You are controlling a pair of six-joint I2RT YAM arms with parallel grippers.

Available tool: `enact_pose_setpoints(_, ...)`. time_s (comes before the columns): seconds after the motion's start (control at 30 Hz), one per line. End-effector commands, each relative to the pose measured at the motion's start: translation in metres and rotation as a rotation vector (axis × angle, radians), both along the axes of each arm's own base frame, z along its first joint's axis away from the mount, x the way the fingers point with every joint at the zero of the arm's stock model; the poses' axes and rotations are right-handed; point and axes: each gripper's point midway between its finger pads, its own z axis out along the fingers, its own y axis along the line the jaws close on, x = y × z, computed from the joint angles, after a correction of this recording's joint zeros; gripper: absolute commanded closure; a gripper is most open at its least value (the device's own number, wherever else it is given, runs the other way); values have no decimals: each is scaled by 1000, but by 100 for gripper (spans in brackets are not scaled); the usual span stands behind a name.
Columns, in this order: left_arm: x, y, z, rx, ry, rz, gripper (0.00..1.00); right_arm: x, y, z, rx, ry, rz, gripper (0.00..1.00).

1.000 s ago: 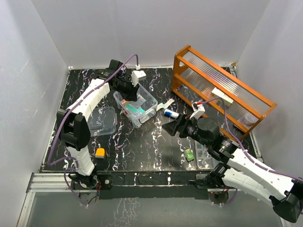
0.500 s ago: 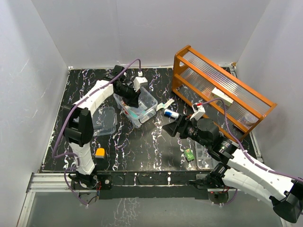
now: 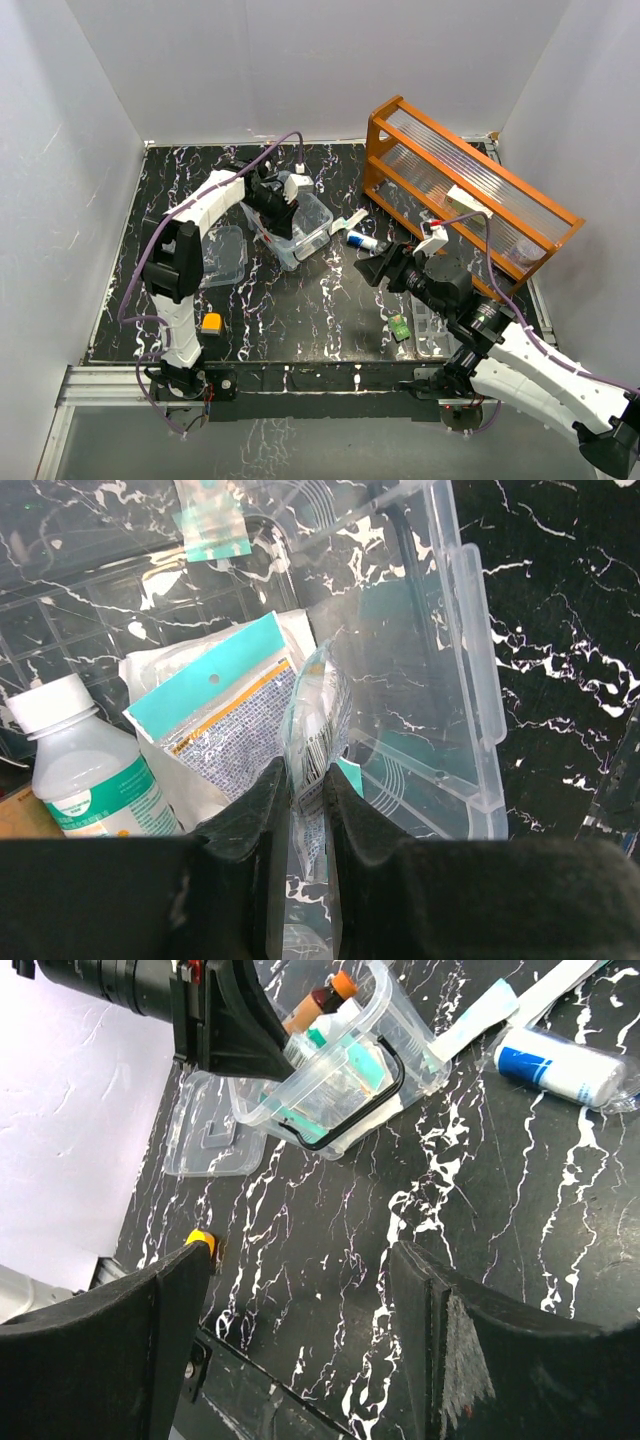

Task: Organize the medicine kit

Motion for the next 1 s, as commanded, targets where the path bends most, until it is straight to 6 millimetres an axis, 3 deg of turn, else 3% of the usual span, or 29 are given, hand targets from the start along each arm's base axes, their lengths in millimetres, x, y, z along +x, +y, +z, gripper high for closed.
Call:
enact_pose_setpoints(0.0,-7,-1,9,-20,0,-59,100,7,-7,15,6,-44,-48,29)
enact_pose_setpoints(0.17,-8,10,-2,31,-72,-114,100,9,-5,12,-2,-32,-45,29)
enact_pose_setpoints(0.57,-2,9,-12,45,-49,-82,94,9,-2,10,-1,-24,-34,29)
enact_pose_setpoints(0.8,26,12,2,85,-127,55,61,9,-2,10,-1,-23,-36,29)
enact_pose_setpoints(0.97,36,17,11,112,-182,94,56,9,-1,8,-2,-20,-32,29)
